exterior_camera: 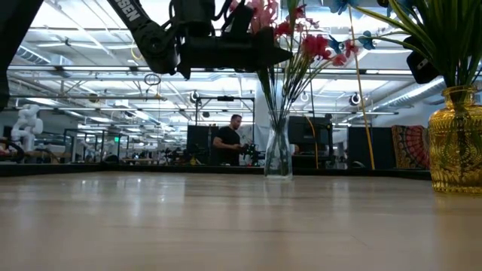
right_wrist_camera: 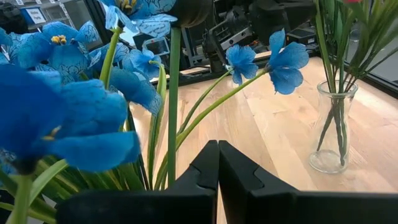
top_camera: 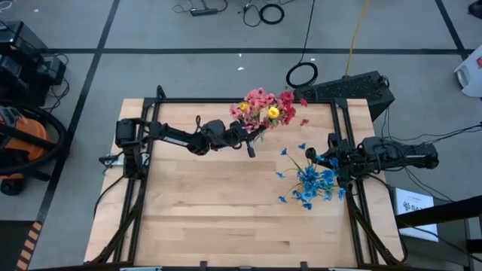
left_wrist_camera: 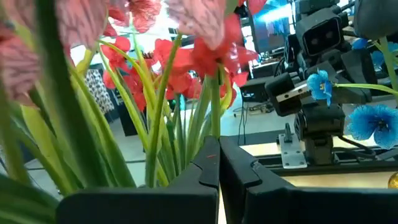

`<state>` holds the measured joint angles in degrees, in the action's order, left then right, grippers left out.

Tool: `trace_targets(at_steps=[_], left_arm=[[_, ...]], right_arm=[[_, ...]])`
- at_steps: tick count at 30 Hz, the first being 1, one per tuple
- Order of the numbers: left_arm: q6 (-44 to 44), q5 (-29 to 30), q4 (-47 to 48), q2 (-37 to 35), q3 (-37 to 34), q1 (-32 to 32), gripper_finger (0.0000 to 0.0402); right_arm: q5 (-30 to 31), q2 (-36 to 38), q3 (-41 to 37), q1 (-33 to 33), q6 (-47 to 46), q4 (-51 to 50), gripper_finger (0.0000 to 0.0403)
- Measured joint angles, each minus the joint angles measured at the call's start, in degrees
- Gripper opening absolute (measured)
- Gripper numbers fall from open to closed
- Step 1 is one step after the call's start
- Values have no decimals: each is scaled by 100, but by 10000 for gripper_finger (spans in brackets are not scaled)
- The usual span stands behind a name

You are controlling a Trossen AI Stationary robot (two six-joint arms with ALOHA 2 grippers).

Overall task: Sort flowers into vase by color
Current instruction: Put the yellow flower into the transparent vase

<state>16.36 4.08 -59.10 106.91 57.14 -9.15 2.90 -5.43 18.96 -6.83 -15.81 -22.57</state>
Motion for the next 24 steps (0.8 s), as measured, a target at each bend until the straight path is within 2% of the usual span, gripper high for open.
trace_targets(at_steps=[2, 7, 18, 24], left_arm=[[-88, 20, 8, 0, 0, 0, 4], [-450, 519, 197, -2, 2, -2, 31], [-704, 541, 605, 0, -2, -35, 93], [-704, 632, 626, -17, -2, -2, 102]], right_arm=[[0, 0, 0, 0, 0, 2, 0], [0, 0, 0, 1, 0, 0, 0], [0, 0, 0, 2, 0, 0, 0], [0, 2, 0, 1, 0, 0, 0]])
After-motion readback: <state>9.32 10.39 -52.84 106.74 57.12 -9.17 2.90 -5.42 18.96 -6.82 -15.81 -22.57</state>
